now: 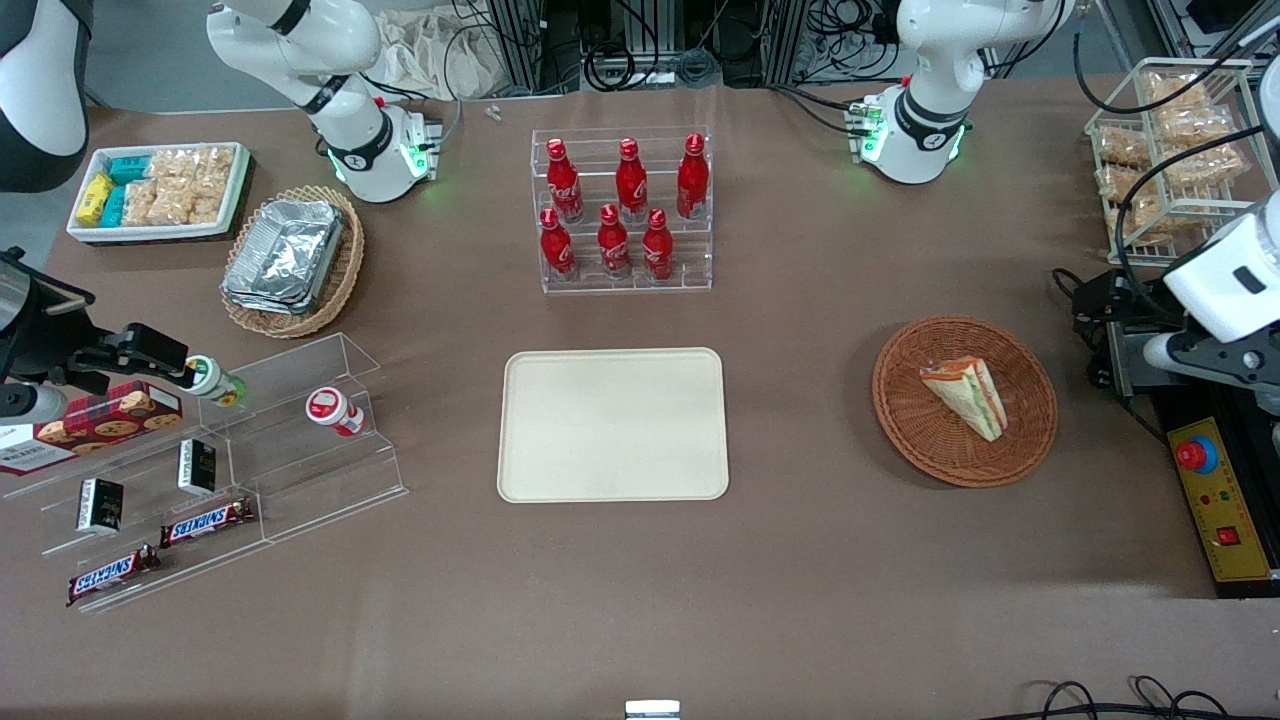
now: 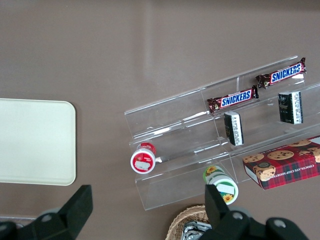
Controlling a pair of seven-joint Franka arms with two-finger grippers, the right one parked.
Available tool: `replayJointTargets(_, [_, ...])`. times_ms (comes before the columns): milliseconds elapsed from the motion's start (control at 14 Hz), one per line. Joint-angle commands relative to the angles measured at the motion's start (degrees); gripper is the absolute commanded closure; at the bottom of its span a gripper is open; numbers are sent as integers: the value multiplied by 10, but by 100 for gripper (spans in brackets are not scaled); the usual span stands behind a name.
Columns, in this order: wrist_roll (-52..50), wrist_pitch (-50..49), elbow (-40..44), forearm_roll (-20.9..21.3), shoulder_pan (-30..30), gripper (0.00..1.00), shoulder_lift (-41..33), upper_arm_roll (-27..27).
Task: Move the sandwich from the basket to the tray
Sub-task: 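Move the left gripper over the wrapped sandwich in the wicker basket, then lower the left gripper and close it on the sandwich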
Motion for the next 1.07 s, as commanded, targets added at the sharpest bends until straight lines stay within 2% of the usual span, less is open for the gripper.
replayJointTargets(0, [-41, 36, -72, 12, -4, 0, -13, 1])
replayJointTargets(143, [-63, 135, -187, 6, -1, 0, -59, 4])
replayJointTargets(214, [-111, 167, -228, 7, -1, 0, -66, 5])
replayJointTargets(429, [-179, 252, -303, 13, -1, 0, -59, 5])
replayJointTargets(786, [-399, 435, -435, 8, 5, 0, -59, 8])
replayJointTargets(1000, [-479, 469, -456, 8, 21, 0, -37, 8])
